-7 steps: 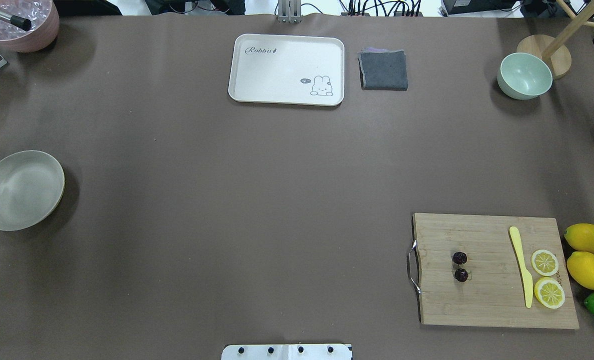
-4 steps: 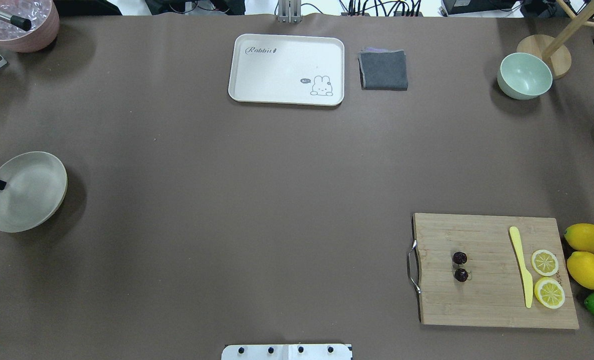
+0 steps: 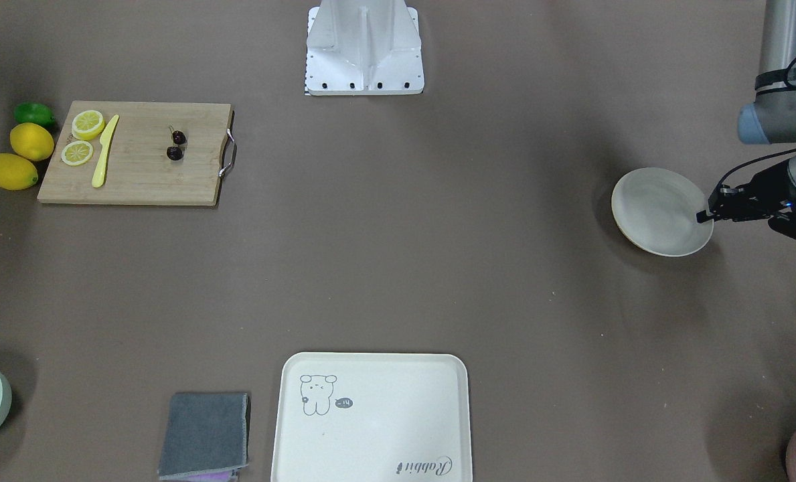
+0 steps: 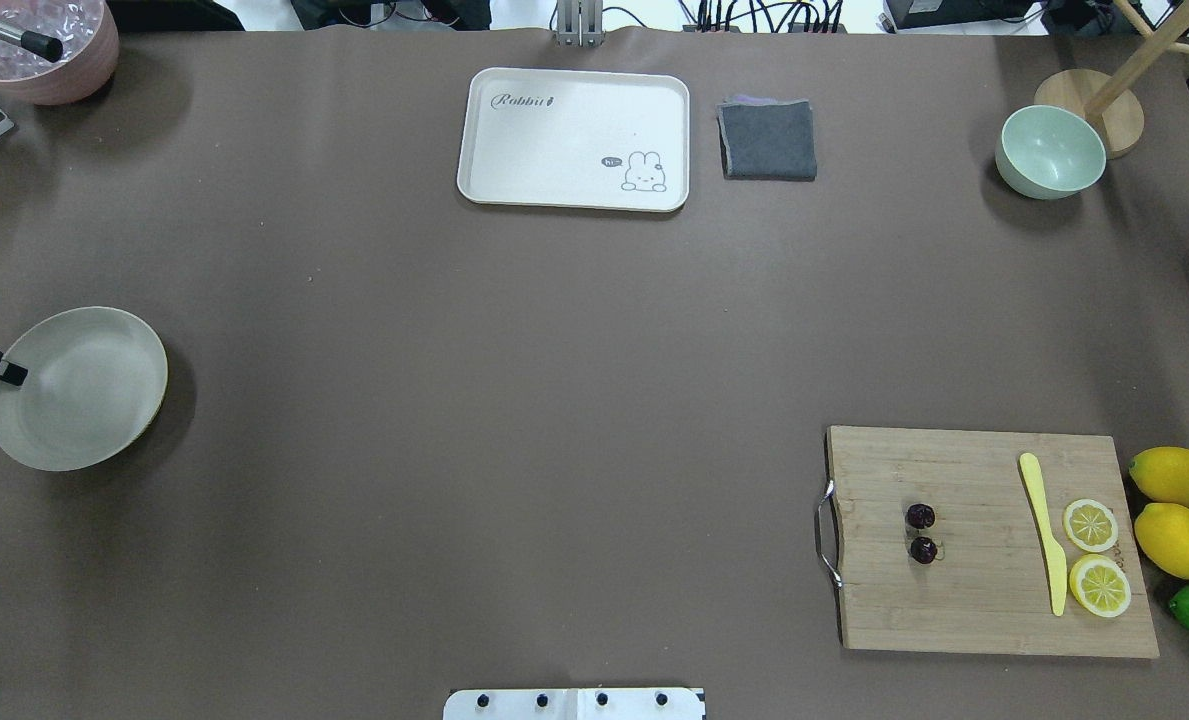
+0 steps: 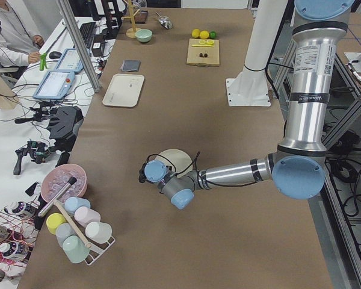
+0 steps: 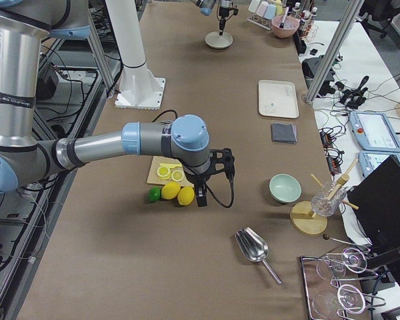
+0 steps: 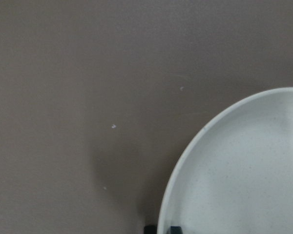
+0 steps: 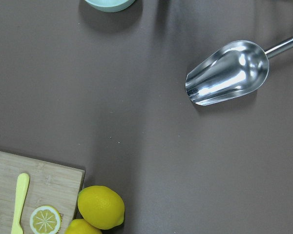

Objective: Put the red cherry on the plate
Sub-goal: 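Grip the white plate rim with the left gripper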

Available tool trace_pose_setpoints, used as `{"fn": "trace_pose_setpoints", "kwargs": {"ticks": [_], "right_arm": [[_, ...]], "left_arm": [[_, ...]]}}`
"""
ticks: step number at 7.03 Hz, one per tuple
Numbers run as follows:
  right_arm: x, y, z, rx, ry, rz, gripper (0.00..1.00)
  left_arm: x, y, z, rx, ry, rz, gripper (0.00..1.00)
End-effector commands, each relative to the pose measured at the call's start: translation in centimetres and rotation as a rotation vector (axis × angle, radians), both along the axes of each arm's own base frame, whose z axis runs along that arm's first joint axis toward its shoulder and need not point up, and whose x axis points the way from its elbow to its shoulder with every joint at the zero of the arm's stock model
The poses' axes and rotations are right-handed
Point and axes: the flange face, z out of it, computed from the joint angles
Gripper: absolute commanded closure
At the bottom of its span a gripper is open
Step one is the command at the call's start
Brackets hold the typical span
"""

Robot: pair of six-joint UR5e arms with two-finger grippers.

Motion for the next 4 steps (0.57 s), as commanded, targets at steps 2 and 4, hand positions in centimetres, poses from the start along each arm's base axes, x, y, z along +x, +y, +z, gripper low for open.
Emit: {"fn": "trace_pose_setpoints", "kwargs": {"ticks": [2, 4], "right_arm": [[-0.1, 0.0, 0.0, 0.000, 0.000, -0.001, 0.00], [0.0, -0.1, -0.1, 0.000, 0.000, 0.002, 0.00]], "left_arm": [[-0.8, -0.9, -1.5, -0.045, 0.058, 0.014, 1.00], [-2.8, -5.2, -8.0, -0.111, 0.123, -0.004, 1.00]]}}
